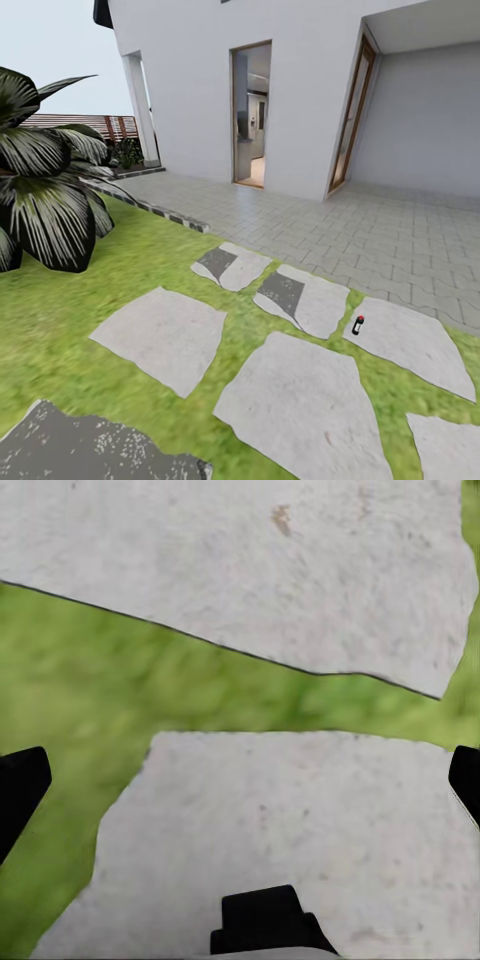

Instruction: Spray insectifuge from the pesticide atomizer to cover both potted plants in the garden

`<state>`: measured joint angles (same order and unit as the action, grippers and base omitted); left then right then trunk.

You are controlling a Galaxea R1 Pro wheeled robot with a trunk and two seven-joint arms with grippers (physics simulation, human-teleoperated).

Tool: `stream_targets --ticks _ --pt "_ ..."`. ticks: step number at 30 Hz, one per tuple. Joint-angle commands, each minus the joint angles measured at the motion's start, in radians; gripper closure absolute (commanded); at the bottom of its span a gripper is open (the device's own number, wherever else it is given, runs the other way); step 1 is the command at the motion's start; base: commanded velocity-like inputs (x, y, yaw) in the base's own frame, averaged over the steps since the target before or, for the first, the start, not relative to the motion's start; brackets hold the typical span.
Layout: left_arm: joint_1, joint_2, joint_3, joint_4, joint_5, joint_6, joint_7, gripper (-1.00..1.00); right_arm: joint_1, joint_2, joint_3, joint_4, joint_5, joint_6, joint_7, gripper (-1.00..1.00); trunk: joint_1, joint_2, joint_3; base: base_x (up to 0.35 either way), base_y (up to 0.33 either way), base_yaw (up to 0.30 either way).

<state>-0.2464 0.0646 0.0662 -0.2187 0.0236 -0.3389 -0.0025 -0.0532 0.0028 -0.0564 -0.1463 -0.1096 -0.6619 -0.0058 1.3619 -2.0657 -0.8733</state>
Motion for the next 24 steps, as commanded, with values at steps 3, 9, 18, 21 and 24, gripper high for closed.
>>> stream_targets --ticks 3,9,18,21,24 --pt "-0.001 0.000 0.002 0.001 0.002 -0.003 -0.001 -1.00 -0.001 0.000 -0.003 0.001 -0.002 -0.003 0.003 -1.00 0.000 0.000 -0.001 0.337 0.000 0.000" --pt "-0.001 0.000 0.003 0.001 0.002 -0.003 -0.001 -1.00 -0.001 0.003 -0.003 -0.001 -0.005 -0.002 0.002 -1.00 0.000 0.000 -0.001 0.337 0.000 0.000" --pt "-0.001 0.000 0.002 0.001 0.002 -0.003 -0.001 -1.00 -0.001 -0.009 -0.011 -0.188 -0.009 -0.006 0.000 -1.00 0.000 0.000 -0.001 0.338 0.000 0.000" --pt "-0.001 0.000 0.002 0.001 0.001 -0.003 -0.001 -1.00 -0.001 -0.023 -0.033 -0.242 -0.011 -0.007 -0.001 -1.00 0.000 0.000 -0.001 0.338 0.000 0.000" --pt "-0.001 0.000 0.001 0.001 0.001 -0.003 -0.001 -1.00 -0.001 -0.032 -0.067 -0.253 -0.007 -0.006 0.003 -1.00 0.000 0.000 -0.001 0.337 0.000 0.000"
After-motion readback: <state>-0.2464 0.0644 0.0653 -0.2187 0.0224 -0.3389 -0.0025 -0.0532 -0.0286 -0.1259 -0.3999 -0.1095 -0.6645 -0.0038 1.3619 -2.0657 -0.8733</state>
